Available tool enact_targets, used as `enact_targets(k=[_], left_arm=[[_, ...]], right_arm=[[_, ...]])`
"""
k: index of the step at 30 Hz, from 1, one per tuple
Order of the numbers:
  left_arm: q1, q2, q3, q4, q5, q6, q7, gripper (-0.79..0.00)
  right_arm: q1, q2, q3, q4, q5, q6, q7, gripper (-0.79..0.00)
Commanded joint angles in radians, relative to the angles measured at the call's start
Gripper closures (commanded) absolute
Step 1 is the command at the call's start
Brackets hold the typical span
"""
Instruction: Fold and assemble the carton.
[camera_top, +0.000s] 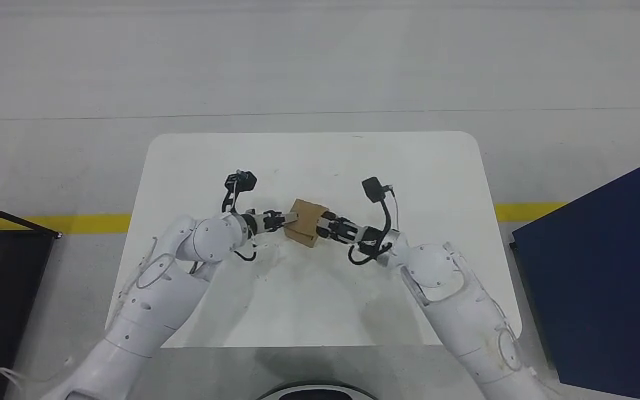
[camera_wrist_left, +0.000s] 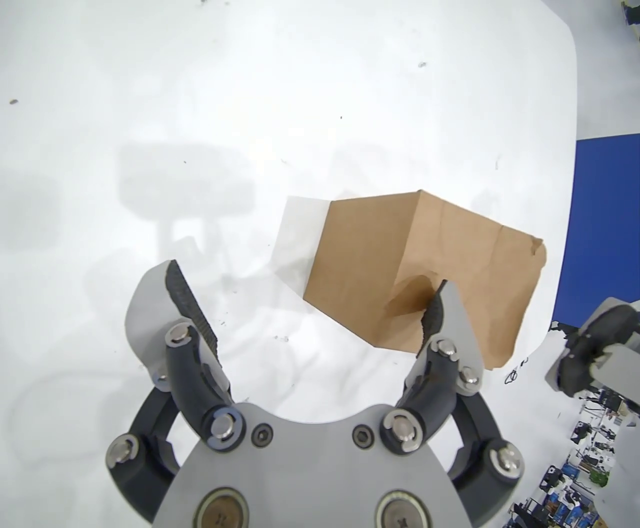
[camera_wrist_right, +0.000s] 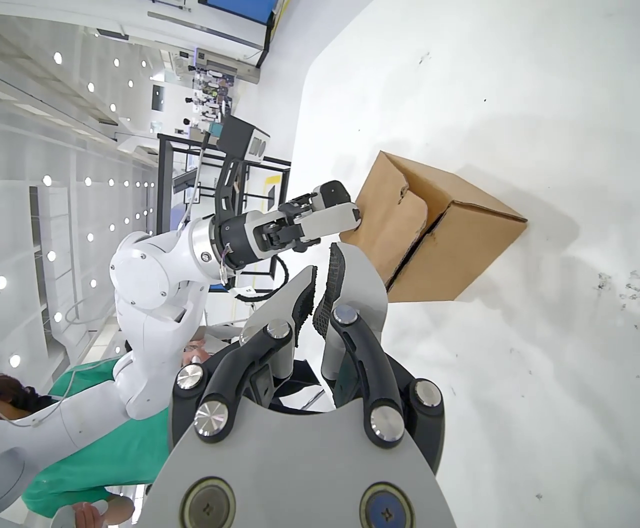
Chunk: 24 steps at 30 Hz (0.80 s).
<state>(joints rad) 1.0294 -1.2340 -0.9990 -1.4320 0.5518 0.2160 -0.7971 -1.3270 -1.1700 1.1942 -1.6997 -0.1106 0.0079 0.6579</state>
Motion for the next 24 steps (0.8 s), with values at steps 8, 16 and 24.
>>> enact_targets(k=[8,16,24], left_arm=[[0.0,-0.001,-0.017,0.007,-0.03,-0.022,0.007,-0.785],[0.003,0.003,-0.039,-0.022,-0.034,-0.031,-0.006,-0.785],[0.022,0.004,-0.037,-0.116,-0.015,-0.02,-0.002,-0.785]], right_arm=[[0.007,0.001,0.008,0.009,0.002,0.03,-0.013,0.0],[0.003,0.002,-0.001,-0.005,-0.01,0.051,-0.005,0.0],[0.027,-0.002,-0.026,0.012,-0.013,0.067,-0.01,0.0]])
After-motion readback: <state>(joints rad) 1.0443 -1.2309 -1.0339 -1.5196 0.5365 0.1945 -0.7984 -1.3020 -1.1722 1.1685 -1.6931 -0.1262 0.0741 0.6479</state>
